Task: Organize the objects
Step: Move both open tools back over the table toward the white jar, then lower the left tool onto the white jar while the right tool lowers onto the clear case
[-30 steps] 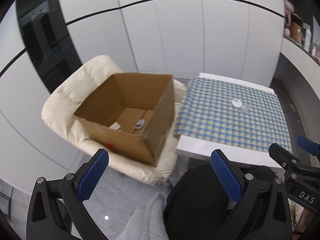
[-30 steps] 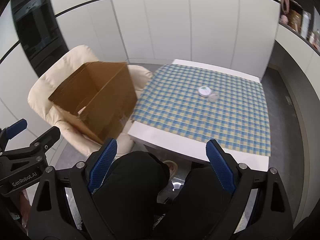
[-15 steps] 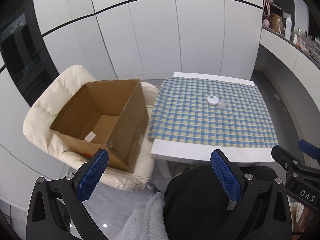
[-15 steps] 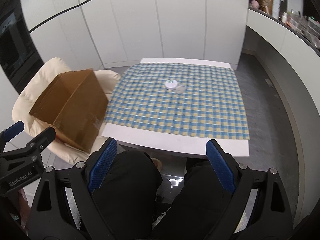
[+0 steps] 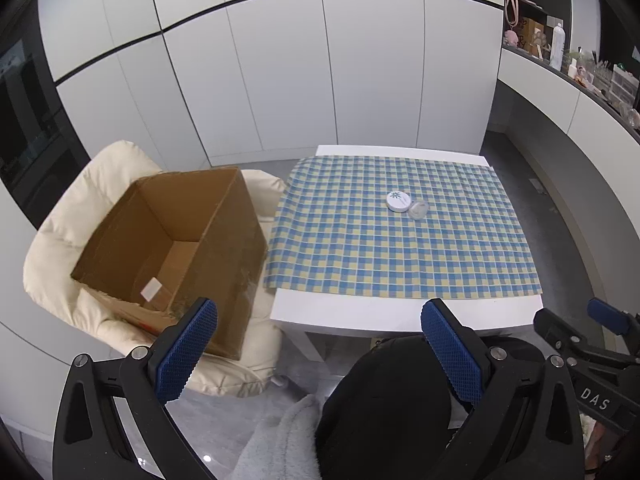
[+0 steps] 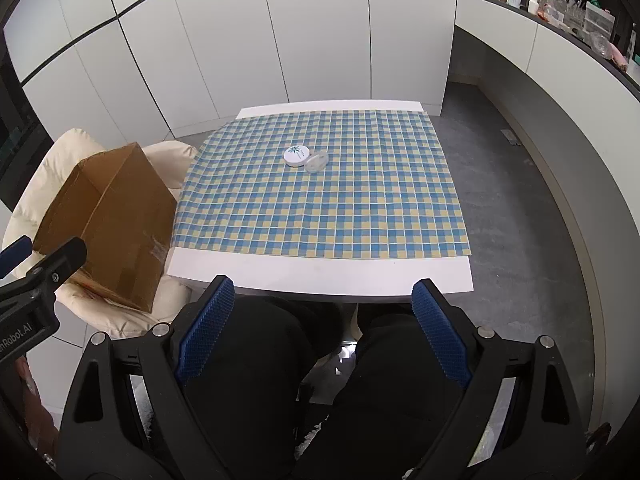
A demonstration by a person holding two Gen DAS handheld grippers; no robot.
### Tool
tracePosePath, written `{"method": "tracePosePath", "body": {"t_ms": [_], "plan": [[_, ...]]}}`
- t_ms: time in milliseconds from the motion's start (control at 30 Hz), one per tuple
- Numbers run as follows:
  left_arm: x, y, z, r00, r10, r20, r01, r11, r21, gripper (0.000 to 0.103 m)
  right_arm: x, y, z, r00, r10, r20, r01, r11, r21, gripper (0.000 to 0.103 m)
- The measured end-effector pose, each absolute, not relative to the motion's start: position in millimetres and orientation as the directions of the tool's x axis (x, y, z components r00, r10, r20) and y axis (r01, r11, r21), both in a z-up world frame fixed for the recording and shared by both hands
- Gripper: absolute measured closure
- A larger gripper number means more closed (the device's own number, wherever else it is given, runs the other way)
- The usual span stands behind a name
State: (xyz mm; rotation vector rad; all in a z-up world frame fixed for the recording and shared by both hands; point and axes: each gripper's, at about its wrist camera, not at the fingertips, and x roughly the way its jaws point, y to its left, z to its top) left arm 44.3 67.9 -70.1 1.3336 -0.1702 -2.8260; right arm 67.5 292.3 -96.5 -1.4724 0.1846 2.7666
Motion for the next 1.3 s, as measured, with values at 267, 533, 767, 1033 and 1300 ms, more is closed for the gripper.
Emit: {"method": "tracePosePath", "body": {"t_ms": [267,533,767,1033,1300], "plan": [[21,77,-83,-0.625,-0.045,-0.779,-0.049,-0.994,0.096,0.001,53,302,-110,-0.546,-0.038,-0.837,-0.066,-0.994,0.088,0.011],[-3,84,-94,-0.609,-0.044,-0.792,-0.056,-0.994,0.098,0.001,32,305,-124,-0.524,-0.044,-0.851,-0.065,-0.994,0.092,0.011],[-29,87,-103,-0.601,-0.047,-0.798,-0.052,-0.994,0.099,0.001,8,308,-135,-0.510,-0.040,-0.859,-0.052,-0.996,0.077,0.011],[-62,98,-118,-0.584,-0.047,-0.811,-0.062,-0.993,0.102,0.001,-28,313,-153,-0.493,-0.029,-0.870,-0.052,-0.997,0.062,0.011],[-101,107,-139,-0.562,-0.053,-0.826,-0.060,-0.993,0.104,0.001,-74,322,-173,-0.476,-0.024,-0.879,-0.062,-0.996,0.061,0.011]]}}
